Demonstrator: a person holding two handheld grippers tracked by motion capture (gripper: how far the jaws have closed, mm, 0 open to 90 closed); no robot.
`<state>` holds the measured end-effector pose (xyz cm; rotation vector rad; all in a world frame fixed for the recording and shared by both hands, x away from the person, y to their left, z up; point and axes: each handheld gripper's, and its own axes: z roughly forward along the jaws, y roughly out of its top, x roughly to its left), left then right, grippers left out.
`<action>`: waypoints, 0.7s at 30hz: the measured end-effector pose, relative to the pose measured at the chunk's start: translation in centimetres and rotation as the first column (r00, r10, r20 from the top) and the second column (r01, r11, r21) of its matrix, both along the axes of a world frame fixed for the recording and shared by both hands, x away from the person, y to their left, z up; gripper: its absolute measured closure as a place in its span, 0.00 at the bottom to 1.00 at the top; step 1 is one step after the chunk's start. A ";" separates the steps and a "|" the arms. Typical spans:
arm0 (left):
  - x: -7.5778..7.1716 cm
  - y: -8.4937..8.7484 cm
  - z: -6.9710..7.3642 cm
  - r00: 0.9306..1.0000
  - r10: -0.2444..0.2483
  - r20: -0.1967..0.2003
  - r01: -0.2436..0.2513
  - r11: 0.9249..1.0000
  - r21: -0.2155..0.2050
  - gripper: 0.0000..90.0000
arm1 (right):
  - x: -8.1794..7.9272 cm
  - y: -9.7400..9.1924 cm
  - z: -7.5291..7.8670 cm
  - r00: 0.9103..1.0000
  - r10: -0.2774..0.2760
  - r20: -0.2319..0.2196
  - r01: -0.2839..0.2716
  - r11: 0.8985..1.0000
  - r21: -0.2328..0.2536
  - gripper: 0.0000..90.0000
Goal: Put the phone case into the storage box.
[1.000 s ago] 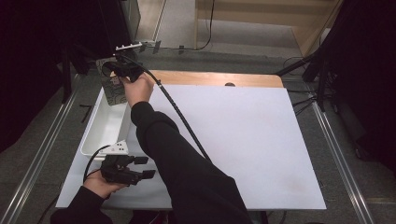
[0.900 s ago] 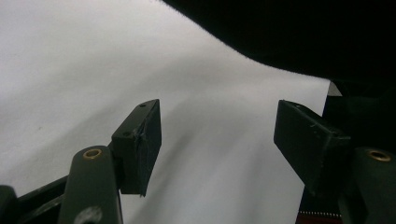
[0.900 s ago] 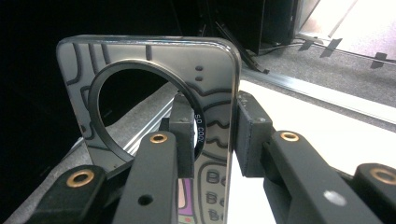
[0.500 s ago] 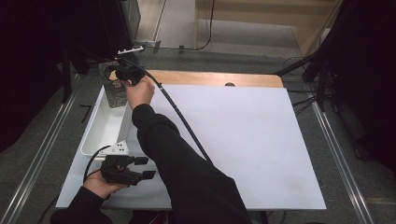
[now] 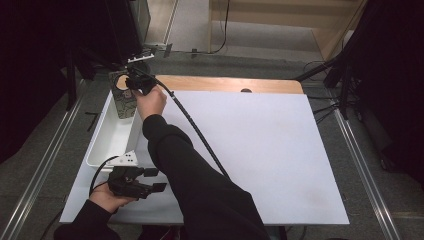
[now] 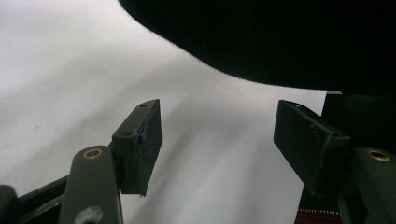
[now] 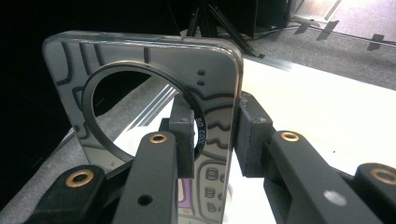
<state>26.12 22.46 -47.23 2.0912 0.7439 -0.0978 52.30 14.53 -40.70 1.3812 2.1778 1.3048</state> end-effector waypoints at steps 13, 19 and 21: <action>0.0 0.0 0.0 1.000 -0.001 0.000 0.001 1.000 0.000 0.36 | -0.2 0.4 -0.7 1.000 0.006 -0.003 -0.006 1.000 -0.025 0.78; 0.0 0.0 0.0 1.000 -0.002 0.001 0.002 1.000 0.000 0.36 | -0.3 0.6 -0.9 1.000 0.003 -0.002 -0.003 1.000 -0.028 0.77; 0.0 0.0 0.0 1.000 -0.002 0.001 0.002 1.000 0.000 0.36 | -0.3 0.7 -0.9 1.000 0.000 -0.006 -0.001 1.000 -0.029 0.77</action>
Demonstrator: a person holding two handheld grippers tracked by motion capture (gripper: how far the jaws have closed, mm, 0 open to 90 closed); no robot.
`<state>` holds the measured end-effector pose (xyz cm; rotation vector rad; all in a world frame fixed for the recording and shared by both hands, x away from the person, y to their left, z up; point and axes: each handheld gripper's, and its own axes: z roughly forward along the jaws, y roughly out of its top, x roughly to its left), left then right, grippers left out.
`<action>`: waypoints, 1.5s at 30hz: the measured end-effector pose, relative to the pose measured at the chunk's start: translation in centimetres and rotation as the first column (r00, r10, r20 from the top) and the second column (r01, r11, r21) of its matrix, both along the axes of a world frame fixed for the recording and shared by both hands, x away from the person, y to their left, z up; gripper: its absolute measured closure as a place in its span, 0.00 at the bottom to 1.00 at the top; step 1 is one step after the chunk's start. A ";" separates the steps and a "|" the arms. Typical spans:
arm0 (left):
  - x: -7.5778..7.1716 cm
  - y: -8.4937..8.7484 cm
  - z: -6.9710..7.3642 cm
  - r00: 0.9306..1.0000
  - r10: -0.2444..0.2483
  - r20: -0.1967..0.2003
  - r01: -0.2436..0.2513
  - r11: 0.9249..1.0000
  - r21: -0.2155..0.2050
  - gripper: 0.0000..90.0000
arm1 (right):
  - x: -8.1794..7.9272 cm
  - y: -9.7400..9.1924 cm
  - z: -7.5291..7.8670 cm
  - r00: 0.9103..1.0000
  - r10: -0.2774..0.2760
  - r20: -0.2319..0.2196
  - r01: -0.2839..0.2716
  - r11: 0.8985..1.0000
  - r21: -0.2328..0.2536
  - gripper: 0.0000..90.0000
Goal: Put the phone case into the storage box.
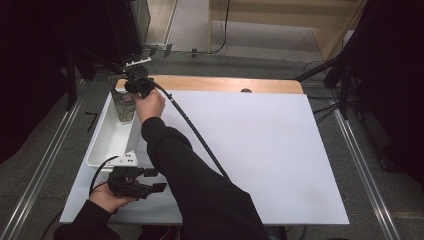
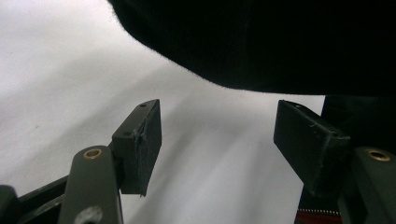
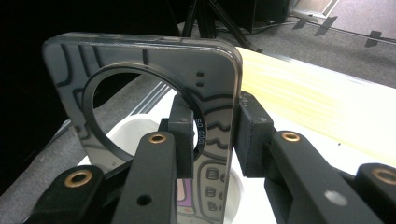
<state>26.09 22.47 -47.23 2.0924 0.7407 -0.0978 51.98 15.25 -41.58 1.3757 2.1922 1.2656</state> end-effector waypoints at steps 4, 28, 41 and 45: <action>0.0 0.0 0.0 1.000 0.000 0.000 0.000 1.000 -0.001 0.36 | 0.0 0.0 0.0 1.000 0.003 0.005 -0.003 1.000 -0.006 0.77; 0.0 0.0 0.0 1.000 0.000 0.002 0.000 1.000 0.003 0.36 | -0.1 -0.1 0.1 1.000 0.012 -0.009 -0.012 1.000 0.001 0.64; 0.1 0.0 -0.1 1.000 0.001 0.000 -0.001 1.000 0.006 0.36 | -0.2 -0.7 0.2 0.998 0.045 -0.034 -0.044 0.999 0.011 0.39; 0.1 0.0 -0.1 1.000 0.003 -0.001 -0.003 1.000 0.007 0.36 | -0.3 -0.9 0.5 0.998 0.054 -0.033 -0.054 0.999 0.003 0.38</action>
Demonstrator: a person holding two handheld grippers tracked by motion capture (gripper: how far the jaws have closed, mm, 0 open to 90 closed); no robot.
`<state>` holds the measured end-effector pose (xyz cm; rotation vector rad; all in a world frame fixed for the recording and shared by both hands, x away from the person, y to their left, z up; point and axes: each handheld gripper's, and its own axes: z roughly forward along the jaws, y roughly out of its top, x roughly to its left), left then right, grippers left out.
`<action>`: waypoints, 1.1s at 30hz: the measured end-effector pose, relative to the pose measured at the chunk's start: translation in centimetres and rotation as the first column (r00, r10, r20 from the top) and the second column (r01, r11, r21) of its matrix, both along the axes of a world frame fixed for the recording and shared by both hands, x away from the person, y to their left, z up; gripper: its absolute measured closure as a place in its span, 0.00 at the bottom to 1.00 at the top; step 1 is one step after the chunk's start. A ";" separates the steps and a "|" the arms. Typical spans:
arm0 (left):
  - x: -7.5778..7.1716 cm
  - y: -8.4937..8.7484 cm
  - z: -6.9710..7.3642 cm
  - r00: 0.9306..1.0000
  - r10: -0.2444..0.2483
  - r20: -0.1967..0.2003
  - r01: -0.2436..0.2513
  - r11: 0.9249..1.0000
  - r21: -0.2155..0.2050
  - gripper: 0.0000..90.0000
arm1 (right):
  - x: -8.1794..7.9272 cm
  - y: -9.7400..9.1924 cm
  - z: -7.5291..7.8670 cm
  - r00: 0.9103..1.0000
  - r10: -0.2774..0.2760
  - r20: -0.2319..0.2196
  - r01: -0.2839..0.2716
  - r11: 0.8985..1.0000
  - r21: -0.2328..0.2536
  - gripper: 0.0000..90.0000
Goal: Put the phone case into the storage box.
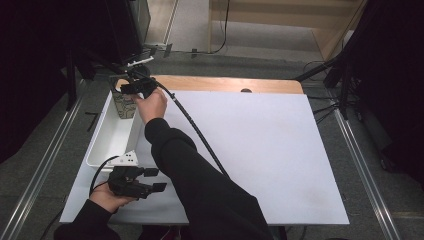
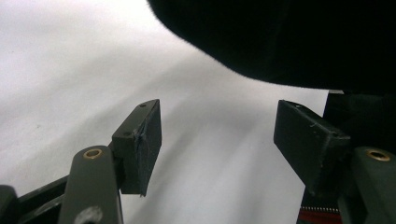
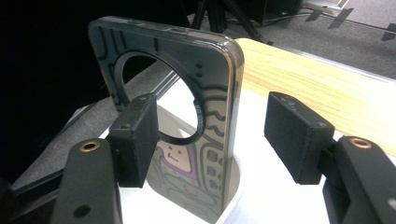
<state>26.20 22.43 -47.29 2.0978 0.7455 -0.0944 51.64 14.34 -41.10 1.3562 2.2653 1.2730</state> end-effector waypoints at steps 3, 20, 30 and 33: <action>0.0 0.0 0.0 1.000 0.001 -0.002 -0.001 1.000 0.000 0.36 | -0.3 -0.2 0.2 1.000 -0.004 0.005 0.004 1.000 0.000 0.37; 0.1 0.1 -0.1 1.000 0.007 0.001 -0.007 1.000 0.006 0.36 | -1.5 -2.7 0.8 1.000 0.010 -0.016 -0.009 0.999 0.037 0.35; 0.1 0.1 -0.1 1.000 0.010 0.000 -0.010 1.000 0.011 0.36 | -2.7 -4.0 1.0 0.999 0.049 -0.011 -0.048 0.998 0.041 0.35; 0.2 0.1 -0.1 1.000 0.012 0.000 -0.012 1.000 0.012 0.36 | -3.0 -4.5 1.1 0.997 0.069 -0.016 -0.068 0.996 0.061 0.34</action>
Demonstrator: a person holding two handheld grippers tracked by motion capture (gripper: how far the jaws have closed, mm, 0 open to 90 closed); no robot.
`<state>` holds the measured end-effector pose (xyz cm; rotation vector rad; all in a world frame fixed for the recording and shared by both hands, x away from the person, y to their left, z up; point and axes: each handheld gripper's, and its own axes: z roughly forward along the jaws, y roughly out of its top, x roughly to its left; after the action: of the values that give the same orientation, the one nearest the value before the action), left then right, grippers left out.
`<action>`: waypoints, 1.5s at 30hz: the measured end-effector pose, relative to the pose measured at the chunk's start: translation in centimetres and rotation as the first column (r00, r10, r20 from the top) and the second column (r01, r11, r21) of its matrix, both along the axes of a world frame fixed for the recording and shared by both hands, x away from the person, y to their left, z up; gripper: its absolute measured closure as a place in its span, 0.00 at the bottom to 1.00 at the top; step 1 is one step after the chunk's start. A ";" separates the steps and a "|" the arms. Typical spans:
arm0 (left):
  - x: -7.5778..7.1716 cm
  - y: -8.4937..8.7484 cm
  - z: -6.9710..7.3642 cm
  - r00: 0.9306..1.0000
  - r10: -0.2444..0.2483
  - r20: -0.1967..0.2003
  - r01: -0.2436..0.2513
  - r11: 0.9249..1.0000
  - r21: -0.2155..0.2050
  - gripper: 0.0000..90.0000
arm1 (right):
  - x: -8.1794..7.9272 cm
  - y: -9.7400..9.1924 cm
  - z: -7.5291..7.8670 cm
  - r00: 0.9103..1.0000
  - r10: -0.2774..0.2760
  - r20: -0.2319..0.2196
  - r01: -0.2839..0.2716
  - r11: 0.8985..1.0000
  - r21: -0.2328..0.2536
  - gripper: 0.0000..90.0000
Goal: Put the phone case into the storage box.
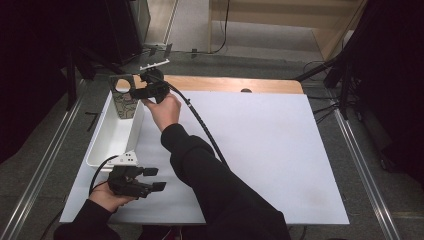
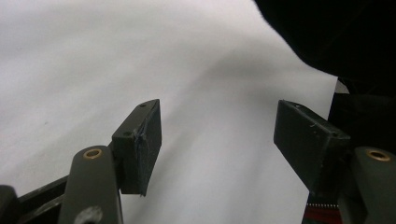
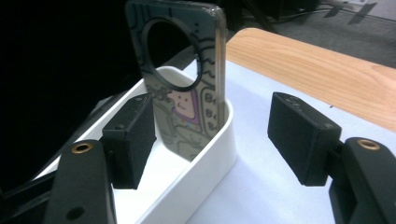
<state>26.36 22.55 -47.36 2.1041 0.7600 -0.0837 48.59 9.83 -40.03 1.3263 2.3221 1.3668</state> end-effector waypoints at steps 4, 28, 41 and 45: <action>0.0 0.0 0.0 1.000 0.004 0.000 -0.004 1.000 0.000 0.36 | -0.4 -0.6 0.3 1.000 0.024 0.005 -0.024 1.000 -0.006 0.34; 0.1 0.0 -0.1 1.000 0.010 -0.003 -0.010 1.000 0.004 0.36 | -2.4 -3.7 0.4 0.991 0.134 0.013 -0.134 0.991 0.001 0.34; 0.1 0.0 -0.2 1.000 0.013 -0.004 -0.013 1.000 0.007 0.36 | -3.5 -6.2 0.0 0.991 0.129 0.018 -0.129 0.992 0.014 0.34; 0.1 0.0 -0.2 1.000 0.014 -0.004 -0.014 1.000 0.009 0.36 | -3.8 -7.0 0.0 0.991 0.131 0.021 -0.131 0.991 0.018 0.34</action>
<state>26.46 22.56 -47.53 2.1077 0.7789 -0.0773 44.82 2.81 -40.08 1.1775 2.4276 1.4356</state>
